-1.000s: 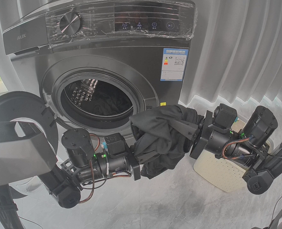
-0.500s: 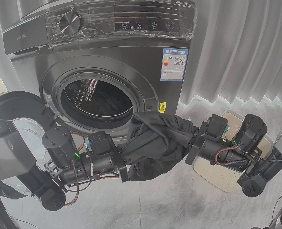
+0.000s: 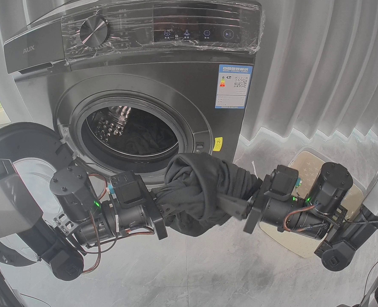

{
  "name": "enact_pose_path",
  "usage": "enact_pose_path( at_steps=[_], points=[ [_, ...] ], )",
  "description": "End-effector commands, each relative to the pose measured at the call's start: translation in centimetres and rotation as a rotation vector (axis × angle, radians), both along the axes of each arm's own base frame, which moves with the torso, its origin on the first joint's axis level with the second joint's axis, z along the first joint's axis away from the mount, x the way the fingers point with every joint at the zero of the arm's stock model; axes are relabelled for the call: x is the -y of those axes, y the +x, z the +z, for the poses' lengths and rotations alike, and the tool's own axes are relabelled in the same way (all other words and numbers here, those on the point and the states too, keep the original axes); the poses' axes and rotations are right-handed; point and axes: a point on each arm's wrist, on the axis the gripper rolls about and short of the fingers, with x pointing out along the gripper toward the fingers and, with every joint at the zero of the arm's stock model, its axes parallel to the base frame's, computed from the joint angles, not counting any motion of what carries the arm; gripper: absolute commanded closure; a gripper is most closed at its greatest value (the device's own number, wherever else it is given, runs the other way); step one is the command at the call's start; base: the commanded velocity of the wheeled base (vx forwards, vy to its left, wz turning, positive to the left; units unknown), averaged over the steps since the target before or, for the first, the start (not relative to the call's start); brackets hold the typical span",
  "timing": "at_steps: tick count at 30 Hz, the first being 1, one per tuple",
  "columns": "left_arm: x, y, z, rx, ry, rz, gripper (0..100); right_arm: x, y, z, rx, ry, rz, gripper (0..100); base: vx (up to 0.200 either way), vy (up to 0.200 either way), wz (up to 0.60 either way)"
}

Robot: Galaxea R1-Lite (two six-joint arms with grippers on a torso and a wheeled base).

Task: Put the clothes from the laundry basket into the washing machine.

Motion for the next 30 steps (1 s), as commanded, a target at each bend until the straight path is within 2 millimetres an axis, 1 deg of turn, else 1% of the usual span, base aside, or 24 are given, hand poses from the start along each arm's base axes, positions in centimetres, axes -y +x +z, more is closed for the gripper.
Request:
enact_pose_path(
  at_steps=[1, 4, 9, 10, 13, 21, 22, 24, 30],
  points=[
    [-0.8, 0.6, 0.5, 0.017, -0.011, 0.032, 100, 0.6, -1.6, -1.6, -0.066, -0.058, 0.023, 0, 0.000, 0.000, 0.00],
    [-1.4, 0.6, 1.3, 0.038, -0.027, 0.050, 100, 1.2, -2.4, -2.5, -0.105, -0.091, 0.025, 0, 0.000, 0.000, 0.00],
    [-1.7, 0.2, 2.1, 0.058, -0.040, 0.051, 100, 1.9, -3.4, -3.6, -0.151, -0.133, 0.030, 0, 0.000, 0.000, 0.00],
    [-1.7, 0.2, 2.1, 0.059, -0.041, 0.051, 100, 1.9, -3.4, -3.6, -0.154, -0.135, 0.030, 0, 0.000, 0.000, 0.00],
    [-1.8, 0.1, 2.2, 0.059, -0.042, 0.053, 100, 2.9, -4.5, -4.7, -0.211, -0.178, 0.027, 0, 0.000, 0.000, 0.00],
    [-1.9, 0.1, 2.2, 0.058, -0.042, 0.054, 100, 4.3, -5.8, -6.1, -0.274, -0.244, 0.011, 0, 0.000, 0.000, 0.00],
    [-1.9, 0.1, 2.2, 0.059, -0.042, 0.056, 100, 4.8, -6.1, -6.4, -0.297, -0.259, 0.003, 0, 0.000, 0.000, 0.00],
    [-2.2, 0.2, 2.3, 0.063, -0.044, 0.065, 100, 5.2, -6.1, -6.7, -0.313, -0.269, -0.010, 0, 0.000, 0.000, 0.00],
    [-2.4, -0.1, 2.2, 0.055, -0.040, 0.066, 100, 5.3, -5.8, -6.5, -0.302, -0.261, -0.022, 0, 0.000, 0.000, 0.00]
  ],
)
